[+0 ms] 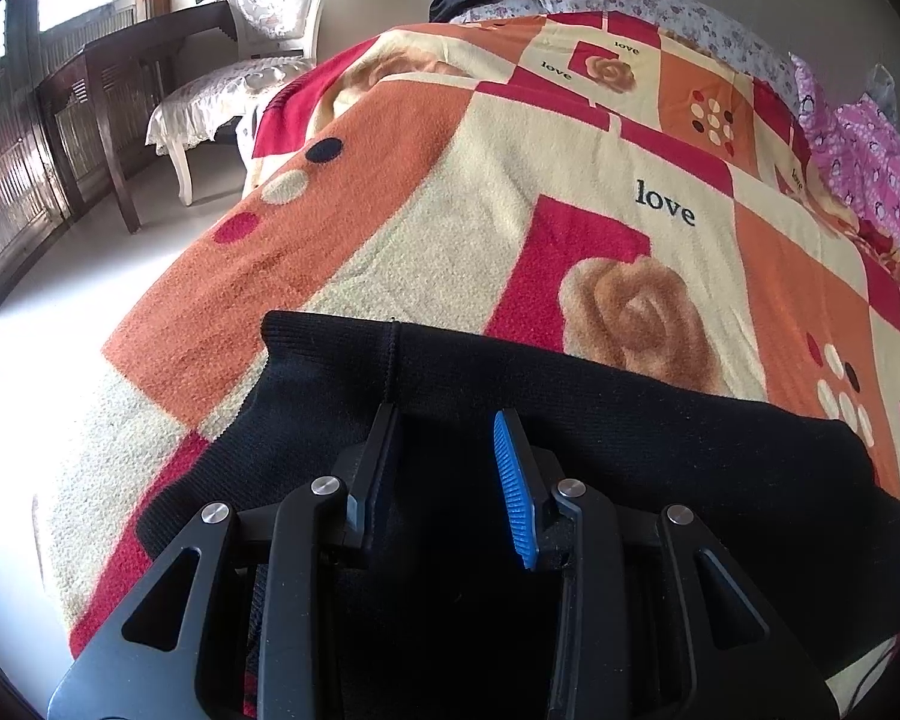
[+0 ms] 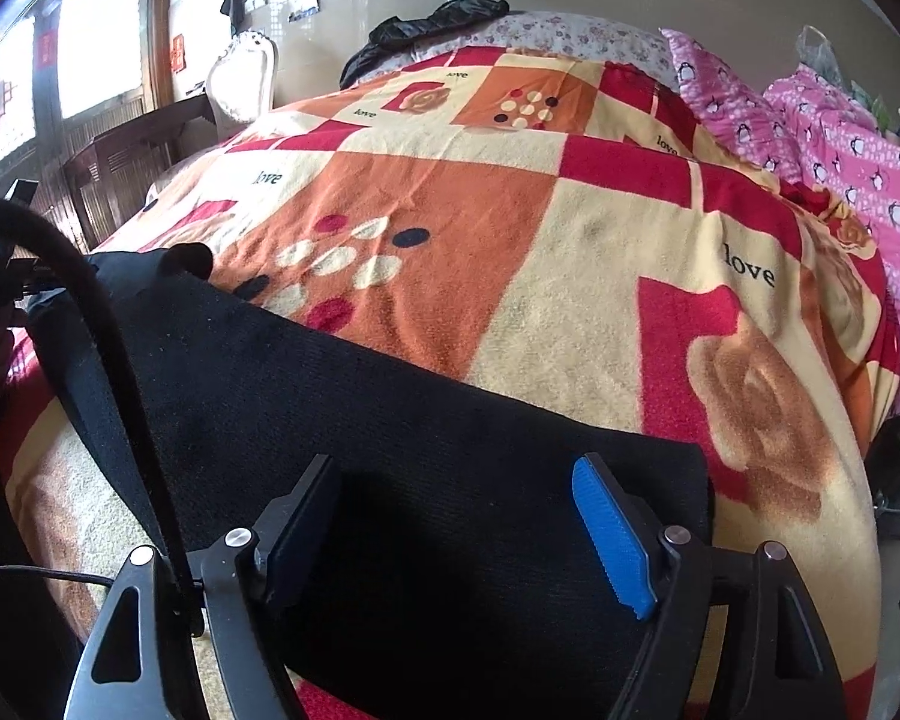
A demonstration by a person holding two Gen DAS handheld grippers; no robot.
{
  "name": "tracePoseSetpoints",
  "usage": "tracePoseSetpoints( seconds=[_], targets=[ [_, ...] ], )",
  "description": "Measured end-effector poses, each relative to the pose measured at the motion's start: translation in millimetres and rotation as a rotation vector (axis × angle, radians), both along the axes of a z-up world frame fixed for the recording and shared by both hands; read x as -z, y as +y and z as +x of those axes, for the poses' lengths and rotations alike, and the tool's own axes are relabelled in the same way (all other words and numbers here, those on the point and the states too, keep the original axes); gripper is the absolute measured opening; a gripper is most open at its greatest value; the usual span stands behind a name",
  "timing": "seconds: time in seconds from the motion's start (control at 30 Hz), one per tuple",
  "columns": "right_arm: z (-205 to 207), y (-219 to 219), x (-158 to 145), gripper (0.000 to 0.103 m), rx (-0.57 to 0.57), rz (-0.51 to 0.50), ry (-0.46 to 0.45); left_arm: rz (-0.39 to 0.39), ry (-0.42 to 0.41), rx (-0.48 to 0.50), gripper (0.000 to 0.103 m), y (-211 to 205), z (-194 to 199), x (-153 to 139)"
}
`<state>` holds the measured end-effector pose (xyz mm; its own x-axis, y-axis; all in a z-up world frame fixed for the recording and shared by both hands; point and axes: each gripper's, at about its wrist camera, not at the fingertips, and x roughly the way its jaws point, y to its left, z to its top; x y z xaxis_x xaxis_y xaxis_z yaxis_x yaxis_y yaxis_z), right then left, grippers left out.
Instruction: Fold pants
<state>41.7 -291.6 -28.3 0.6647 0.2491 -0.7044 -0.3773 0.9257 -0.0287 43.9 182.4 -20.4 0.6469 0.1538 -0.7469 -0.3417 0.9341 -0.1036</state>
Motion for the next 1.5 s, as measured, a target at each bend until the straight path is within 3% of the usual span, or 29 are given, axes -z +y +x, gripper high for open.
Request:
tracePoseSetpoints(
  seconds=[0.1, 0.23, 0.27, 0.37, 0.43, 0.5, 0.6, 0.7, 0.8, 0.83, 1.0, 1.1, 1.23, 1.33, 1.4, 1.5],
  targets=[
    [4.0, -12.2, -1.5, 0.077, 0.052, -0.013, 0.001, -0.01, -0.01, 0.006, 0.033, 0.5, -1.2, 0.6],
    [5.6, -27.1, -4.4, 0.077, 0.126, -0.025, -0.011, -0.021, -0.019, 0.029, 0.045, -2.0, -0.4, 0.5],
    [5.9, -30.9, -4.4, 0.081, 0.157, -0.027, -0.012, -0.021, -0.019, 0.036, 0.049, -2.7, 0.0, 0.4],
    [5.3, -49.4, -8.3, 0.079, 0.259, 0.056, 0.013, -0.036, -0.025, 0.055, 0.054, -3.4, 0.0, 0.0],
    [-3.1, -55.0, -20.3, 0.075, 0.285, 0.113, -0.019, -0.043, -0.032, 0.057, 0.054, -2.5, -1.3, 0.2],
    [-14.8, -50.0, -35.3, 0.075, 0.235, 0.2, -0.047, -0.063, -0.039, 0.056, 0.054, 0.6, -1.3, -0.3],
    [-34.8, -20.4, -45.4, 0.075, 0.029, 0.323, -0.007, -0.061, -0.039, 0.058, 0.054, -0.2, -1.2, -0.9],
    [-53.3, 12.1, -35.0, 0.075, -0.085, 0.231, 0.002, -0.041, -0.039, 0.06, 0.054, -3.1, -0.1, -1.2],
    [-58.9, 20.2, -4.3, 0.075, -0.062, 0.053, 0.047, -0.07, -0.057, 0.053, 0.054, 0.4, -3.0, -1.2],
    [-63.6, 12.7, -1.6, 0.067, -0.056, 0.028, 0.005, -0.086, -0.069, 0.05, 0.054, 2.2, -4.9, -1.8],
    [-73.0, -40.9, -9.2, 0.064, 0.065, 0.103, -0.016, -0.145, -0.102, 0.045, 0.054, 10.6, -10.0, -4.8],
    [-76.5, -61.8, -9.7, 0.067, 0.183, 0.081, -0.014, -0.151, -0.119, 0.043, 0.054, 11.1, -13.5, -7.4],
    [-91.9, -95.0, -15.1, 0.067, 0.317, 0.261, -0.035, -0.164, -0.158, 0.032, 0.054, 13.2, -20.8, -11.7],
    [-109.5, -101.1, -20.6, 0.067, 0.319, 0.438, -0.063, -0.175, -0.24, 0.065, 0.054, 8.4, -32.0, -22.1],
    [-116.4, -95.7, -17.8, 0.067, 0.309, 0.506, -0.05, -0.222, -0.316, 0.178, 0.054, -6.4, -39.5, -32.8],
    [-116.2, -84.3, -11.6, 0.067, 0.316, 0.519, -0.028, -0.292, -0.328, 0.379, 0.054, -38.2, -42.1, -36.6]
  ],
)
